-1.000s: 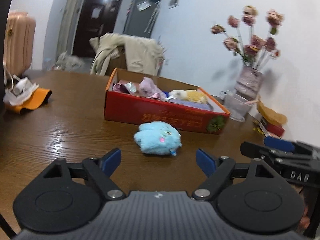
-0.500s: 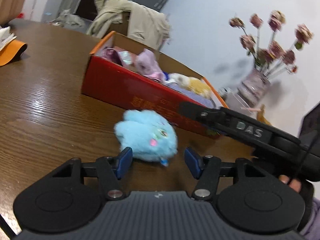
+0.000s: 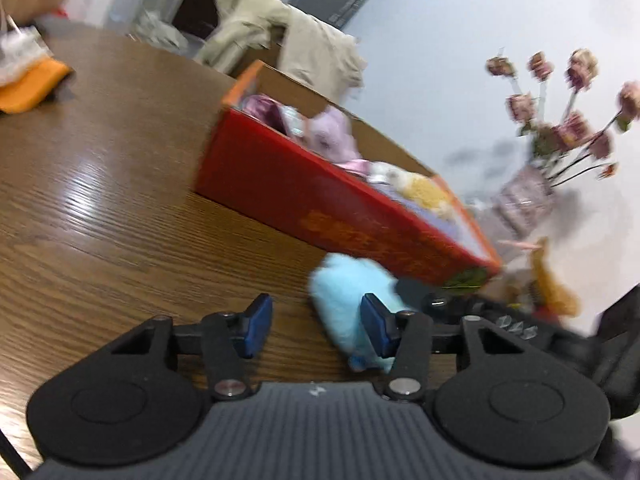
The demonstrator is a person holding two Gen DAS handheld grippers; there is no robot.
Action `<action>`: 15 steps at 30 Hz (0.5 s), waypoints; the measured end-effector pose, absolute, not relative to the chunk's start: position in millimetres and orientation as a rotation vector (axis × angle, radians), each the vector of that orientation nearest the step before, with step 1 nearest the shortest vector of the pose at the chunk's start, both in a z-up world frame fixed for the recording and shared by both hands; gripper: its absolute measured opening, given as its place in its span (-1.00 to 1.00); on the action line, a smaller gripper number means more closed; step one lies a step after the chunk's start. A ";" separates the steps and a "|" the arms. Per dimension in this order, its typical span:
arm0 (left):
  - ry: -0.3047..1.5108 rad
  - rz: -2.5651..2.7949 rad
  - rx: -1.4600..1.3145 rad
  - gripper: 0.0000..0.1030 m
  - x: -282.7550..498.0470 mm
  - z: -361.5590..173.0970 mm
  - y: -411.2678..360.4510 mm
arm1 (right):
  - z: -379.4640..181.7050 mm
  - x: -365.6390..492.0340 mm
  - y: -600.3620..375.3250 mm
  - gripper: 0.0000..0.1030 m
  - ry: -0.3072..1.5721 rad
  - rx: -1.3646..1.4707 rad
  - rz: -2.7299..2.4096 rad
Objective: Organize soft objects
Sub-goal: 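Grasp the blue plush toy with the right gripper, then carry the blue plush into the box and open the gripper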
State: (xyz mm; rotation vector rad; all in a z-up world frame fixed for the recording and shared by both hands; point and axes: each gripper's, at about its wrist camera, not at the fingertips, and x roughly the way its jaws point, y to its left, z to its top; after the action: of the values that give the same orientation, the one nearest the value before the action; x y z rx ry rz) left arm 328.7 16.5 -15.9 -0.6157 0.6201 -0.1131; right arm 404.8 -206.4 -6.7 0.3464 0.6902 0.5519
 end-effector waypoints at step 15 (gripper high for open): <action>0.620 -0.157 -0.682 -0.16 344.1 -26.7 5.9 | -24.5 417.6 -218.6 -0.33 0.765 0.513 0.595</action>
State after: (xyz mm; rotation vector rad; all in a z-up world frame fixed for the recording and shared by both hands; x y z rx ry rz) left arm 344.1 5.9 -26.7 -0.6821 0.6197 -0.1571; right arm 417.6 -218.6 -24.5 0.5129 0.7647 0.5950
